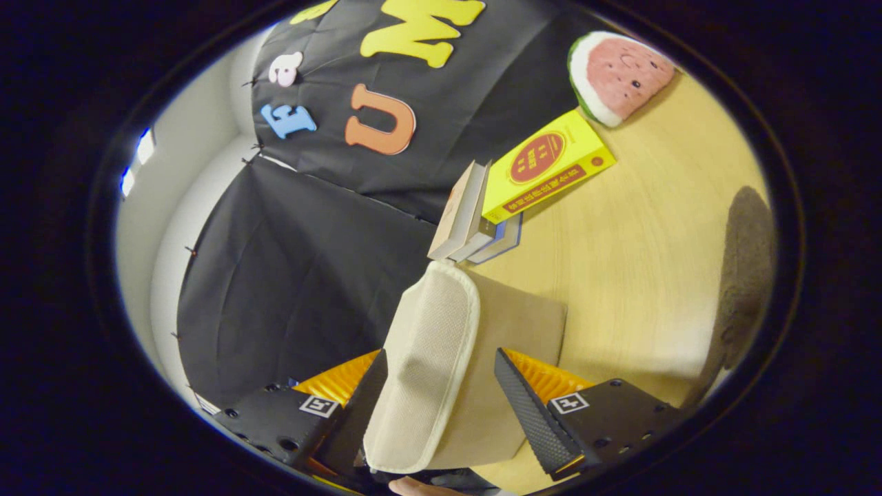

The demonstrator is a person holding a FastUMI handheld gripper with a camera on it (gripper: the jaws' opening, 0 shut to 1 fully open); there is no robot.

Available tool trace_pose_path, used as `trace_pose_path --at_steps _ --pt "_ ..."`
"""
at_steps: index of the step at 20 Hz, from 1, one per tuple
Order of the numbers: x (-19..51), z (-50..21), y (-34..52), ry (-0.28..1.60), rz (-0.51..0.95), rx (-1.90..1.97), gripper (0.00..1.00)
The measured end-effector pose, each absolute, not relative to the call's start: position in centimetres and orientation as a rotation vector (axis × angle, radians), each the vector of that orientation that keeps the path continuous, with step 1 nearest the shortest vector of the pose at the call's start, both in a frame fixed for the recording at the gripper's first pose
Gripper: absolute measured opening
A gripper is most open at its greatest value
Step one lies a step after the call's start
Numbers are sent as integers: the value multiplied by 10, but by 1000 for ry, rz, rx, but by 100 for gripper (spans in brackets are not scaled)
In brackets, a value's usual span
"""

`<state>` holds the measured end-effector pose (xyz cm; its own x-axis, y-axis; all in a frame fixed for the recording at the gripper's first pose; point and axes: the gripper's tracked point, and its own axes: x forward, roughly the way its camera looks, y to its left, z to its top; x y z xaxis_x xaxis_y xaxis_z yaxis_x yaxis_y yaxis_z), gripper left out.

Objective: Open the storage box then place both shoes into the box .Put the left shoe in first, then the right shoe, with the right side of both shoes facing outward in a uniform manner.

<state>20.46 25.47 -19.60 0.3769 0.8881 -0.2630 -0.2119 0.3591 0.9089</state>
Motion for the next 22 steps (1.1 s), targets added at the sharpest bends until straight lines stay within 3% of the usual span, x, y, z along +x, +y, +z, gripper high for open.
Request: trace_pose_path --at_steps 6,9,11,14,17,21,22 --pt "200 -190 268 968 917 1053 92" --pt "199 -193 269 987 907 1088 62" --pt "196 -191 266 977 925 1069 61" --pt "196 -195 263 988 901 1036 48" --pt "195 -194 260 979 894 968 49" --pt "200 -182 247 985 835 962 8" --pt "196 -177 248 982 840 938 8"
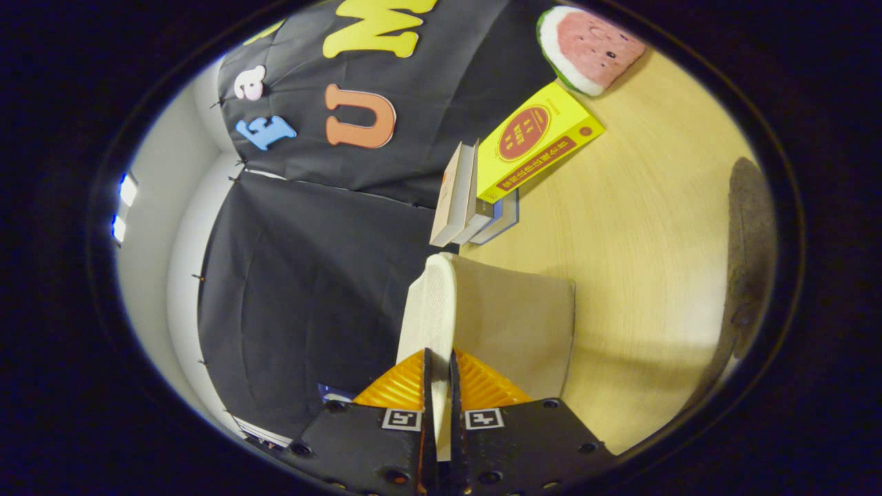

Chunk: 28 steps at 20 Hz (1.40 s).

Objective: Open the storage box then place both shoes into the box .Put the left shoe in first, then the right shoe, with the right side of both shoes facing outward in a uniform manner.

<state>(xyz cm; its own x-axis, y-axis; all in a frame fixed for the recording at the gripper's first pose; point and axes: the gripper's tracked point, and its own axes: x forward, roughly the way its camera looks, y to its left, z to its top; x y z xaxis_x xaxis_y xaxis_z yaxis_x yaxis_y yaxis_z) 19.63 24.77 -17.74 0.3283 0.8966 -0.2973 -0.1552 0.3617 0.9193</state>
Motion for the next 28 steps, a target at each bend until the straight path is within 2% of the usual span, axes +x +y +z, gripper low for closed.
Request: trace_pose_path --at_steps 8,9,15,24,28 --pt "189 -134 257 947 796 820 4" --pt "185 -121 253 940 796 817 0" --pt "177 -69 281 899 777 747 0" --pt "180 9 388 810 842 659 1" --pt "181 16 438 778 870 644 7"
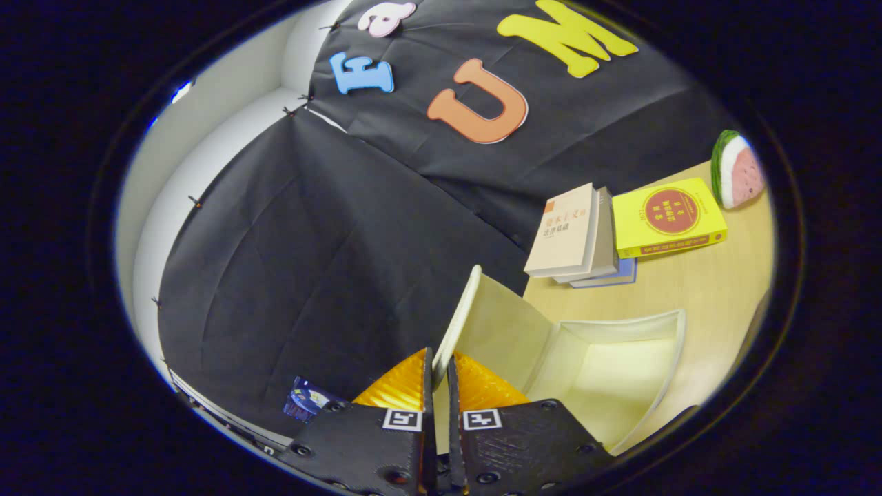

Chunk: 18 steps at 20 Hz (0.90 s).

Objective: Open the storage box then place both shoes into the box .Put the left shoe in first, then the right shoe, with the right side of both shoes facing outward in a uniform manner.

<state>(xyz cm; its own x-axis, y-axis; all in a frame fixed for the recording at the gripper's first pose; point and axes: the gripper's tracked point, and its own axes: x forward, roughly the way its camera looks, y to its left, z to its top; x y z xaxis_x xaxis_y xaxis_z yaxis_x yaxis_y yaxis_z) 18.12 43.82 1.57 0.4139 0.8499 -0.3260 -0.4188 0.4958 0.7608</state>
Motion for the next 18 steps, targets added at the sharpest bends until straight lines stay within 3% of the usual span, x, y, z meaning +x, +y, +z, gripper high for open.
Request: trace_pose_path --at_steps 4,9,11,18 --pt "184 13 468 748 870 602 20" --pt "183 5 498 764 867 568 83" --pt "180 0 504 762 866 548 95" --pt "189 -19 488 773 803 515 95"
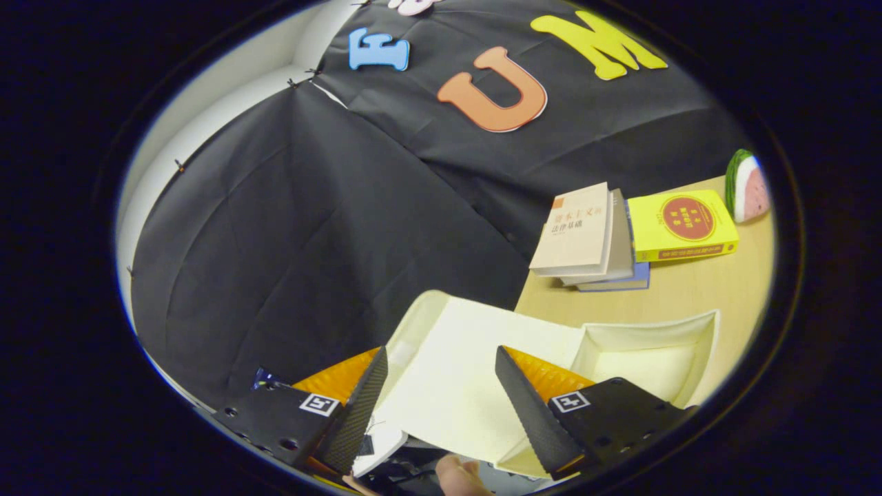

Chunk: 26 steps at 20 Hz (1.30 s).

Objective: Open the storage box then place both shoes into the box .Put the left shoe in first, then the right shoe, with the right side of both shoes facing outward in a uniform manner.

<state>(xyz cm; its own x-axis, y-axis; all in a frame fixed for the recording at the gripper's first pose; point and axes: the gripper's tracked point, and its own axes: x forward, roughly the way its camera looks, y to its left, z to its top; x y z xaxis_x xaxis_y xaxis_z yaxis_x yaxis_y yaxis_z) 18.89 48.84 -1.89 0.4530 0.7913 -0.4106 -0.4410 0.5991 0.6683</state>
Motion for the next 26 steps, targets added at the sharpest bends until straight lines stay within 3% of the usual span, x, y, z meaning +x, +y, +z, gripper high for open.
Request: trace_pose_path --at_steps 17,26 --pt "220 -129 217 756 411 244 95" --pt "176 -230 65 941 122 -54 94"
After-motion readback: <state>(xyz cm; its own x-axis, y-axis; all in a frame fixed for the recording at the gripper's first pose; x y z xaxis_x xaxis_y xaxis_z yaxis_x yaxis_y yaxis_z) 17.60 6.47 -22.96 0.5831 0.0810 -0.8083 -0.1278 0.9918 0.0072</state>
